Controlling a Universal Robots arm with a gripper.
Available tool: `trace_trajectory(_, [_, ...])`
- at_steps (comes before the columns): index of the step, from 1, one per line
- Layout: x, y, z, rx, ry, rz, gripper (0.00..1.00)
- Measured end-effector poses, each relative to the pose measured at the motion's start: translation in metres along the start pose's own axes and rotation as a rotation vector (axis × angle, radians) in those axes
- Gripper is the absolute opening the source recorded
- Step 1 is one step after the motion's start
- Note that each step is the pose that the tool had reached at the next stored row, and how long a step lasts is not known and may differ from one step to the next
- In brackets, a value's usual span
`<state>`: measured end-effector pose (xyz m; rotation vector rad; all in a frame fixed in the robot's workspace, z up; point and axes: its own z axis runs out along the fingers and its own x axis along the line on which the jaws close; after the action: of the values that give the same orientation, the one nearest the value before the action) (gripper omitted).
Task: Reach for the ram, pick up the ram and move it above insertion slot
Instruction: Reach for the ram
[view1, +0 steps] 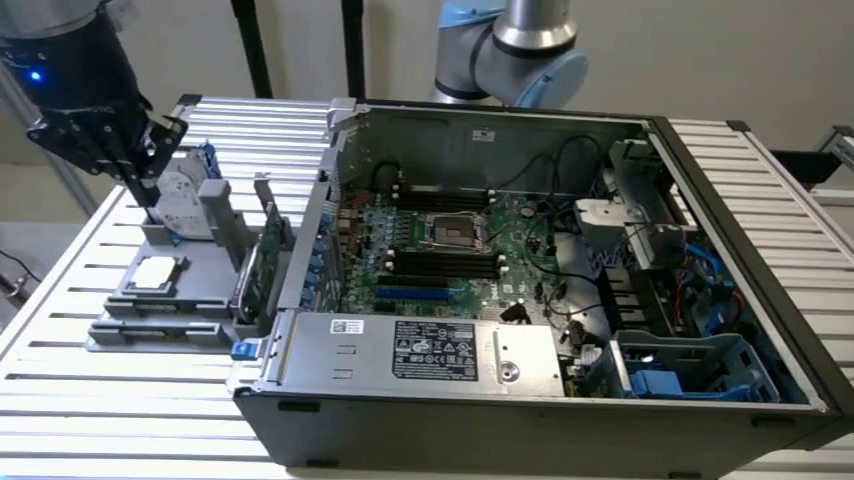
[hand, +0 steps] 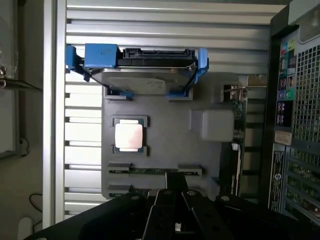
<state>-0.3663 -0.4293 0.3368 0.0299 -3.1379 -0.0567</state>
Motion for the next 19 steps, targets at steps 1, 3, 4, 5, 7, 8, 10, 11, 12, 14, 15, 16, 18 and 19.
trace_trajectory(1, [0.000,-0.0037,0.0003,0.0009,0.0008,0.000,0.11])
trace_trajectory(3, [0.001,-0.0107,0.0010,0.0021,0.0028,0.000,0.11])
trace_trajectory(4, [0.001,-0.0133,0.0016,0.0034,0.0035,0.000,0.11])
trace_trajectory(5, [0.002,-0.0160,0.0020,0.0046,0.0044,0.000,0.11])
trace_trajectory(7, [0.003,-0.0209,0.0031,0.0065,0.0059,0.000,0.11])
trace_trajectory(8, [0.004,-0.0233,0.0036,0.0076,0.0068,0.000,0.11])
trace_trajectory(10, [0.005,-0.0287,0.0044,0.0093,0.0104,0.000,0.11])
trace_trajectory(11, [0.005,-0.0312,0.0047,0.0106,0.0124,0.000,0.11])
trace_trajectory(12, [0.005,-0.0338,0.0049,0.0116,0.0151,0.001,0.11])
trace_trajectory(14, [0.005,-0.0394,0.0054,0.0132,0.0210,0.001,0.11])
trace_trajectory(15, [0.005,-0.0419,0.0055,0.0150,0.0239,0.001,0.11])
trace_trajectory(16, [0.005,-0.0441,0.0057,0.0178,0.0267,0.001,0.11])
trace_trajectory(18, [0.005,-0.0478,0.0058,0.0213,0.0283,0.001,0.11])
trace_trajectory(19, [0.006,-0.0495,0.0059,0.0214,0.0282,-0.001,0.11])
